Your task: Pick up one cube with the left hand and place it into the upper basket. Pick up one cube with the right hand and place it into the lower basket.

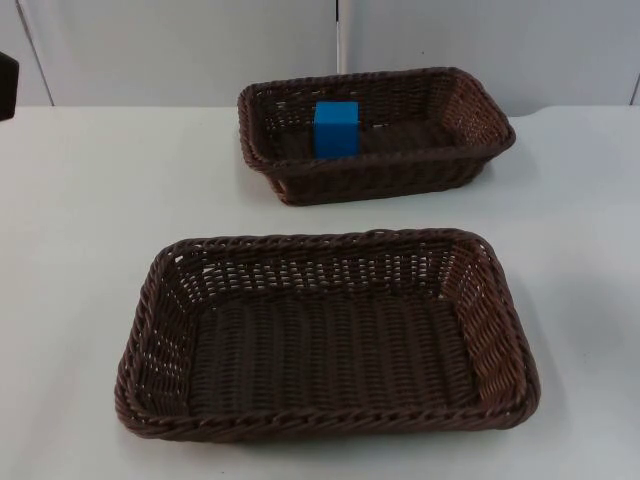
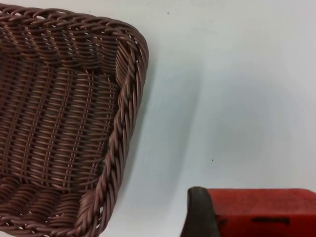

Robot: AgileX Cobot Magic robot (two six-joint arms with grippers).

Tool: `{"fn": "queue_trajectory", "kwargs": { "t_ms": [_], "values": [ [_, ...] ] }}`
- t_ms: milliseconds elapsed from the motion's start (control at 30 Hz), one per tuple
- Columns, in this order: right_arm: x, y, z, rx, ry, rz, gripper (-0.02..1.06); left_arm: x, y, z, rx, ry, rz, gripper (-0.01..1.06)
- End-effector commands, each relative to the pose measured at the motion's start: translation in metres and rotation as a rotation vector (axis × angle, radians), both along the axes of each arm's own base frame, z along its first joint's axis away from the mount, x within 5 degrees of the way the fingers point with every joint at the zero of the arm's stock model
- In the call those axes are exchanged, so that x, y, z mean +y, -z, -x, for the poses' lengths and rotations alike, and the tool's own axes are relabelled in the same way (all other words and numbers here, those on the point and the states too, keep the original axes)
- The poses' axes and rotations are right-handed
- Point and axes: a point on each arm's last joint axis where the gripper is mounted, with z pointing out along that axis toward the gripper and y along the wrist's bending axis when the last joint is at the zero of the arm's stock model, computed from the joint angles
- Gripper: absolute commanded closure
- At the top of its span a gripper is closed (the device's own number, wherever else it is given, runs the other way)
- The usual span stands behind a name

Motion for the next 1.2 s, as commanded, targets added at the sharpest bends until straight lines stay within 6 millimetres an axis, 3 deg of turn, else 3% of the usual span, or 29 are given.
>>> {"fn": "queue_trajectory", "kwargs": {
  "t_ms": [0,133,333,500,533,700,733,867,900,1033,1167],
  "values": [
    [0.002,-0.004,0.001,-0.014,-0.018,-0.001,1.05,0.000,0.000,0.000,-0.005,-0.004,0.006,0.08],
    [0.003,-0.005,0.000,-0.010,-0.023,-0.011,1.05,0.000,0.000,0.000,-0.010,-0.004,0.010,0.08],
    [0.026,-0.021,-0.018,0.004,-0.115,0.008,1.05,0.000,0.000,0.000,-0.007,-0.004,0.017,0.08],
    [0.075,-0.018,-0.044,0.026,-0.225,0.018,1.05,0.000,0.000,0.001,0.000,-0.003,0.017,0.08],
    [0.075,-0.018,-0.044,0.026,-0.225,0.018,1.05,0.000,0.000,0.001,0.000,-0.003,0.017,0.08],
    [0.134,0.003,-0.067,0.092,-0.362,0.076,1.05,0.000,0.000,0.001,0.000,-0.003,0.017,0.08],
    [0.134,0.003,-0.067,0.092,-0.362,0.076,1.05,0.000,0.000,0.001,0.000,-0.003,0.017,0.08],
    [0.181,0.020,-0.083,0.111,-0.432,0.093,1.05,0.000,0.000,0.001,0.000,-0.003,0.017,0.08],
    [0.181,0.020,-0.083,0.111,-0.432,0.093,1.05,0.000,0.000,0.001,0.000,-0.003,0.017,0.08],
    [0.218,0.043,-0.094,0.113,-0.493,0.109,1.05,0.000,0.000,0.001,0.000,-0.003,0.017,0.08],
    [0.231,0.059,-0.097,0.117,-0.508,0.113,1.05,0.000,0.000,0.001,-0.001,-0.003,0.013,0.08]
  ]
}}
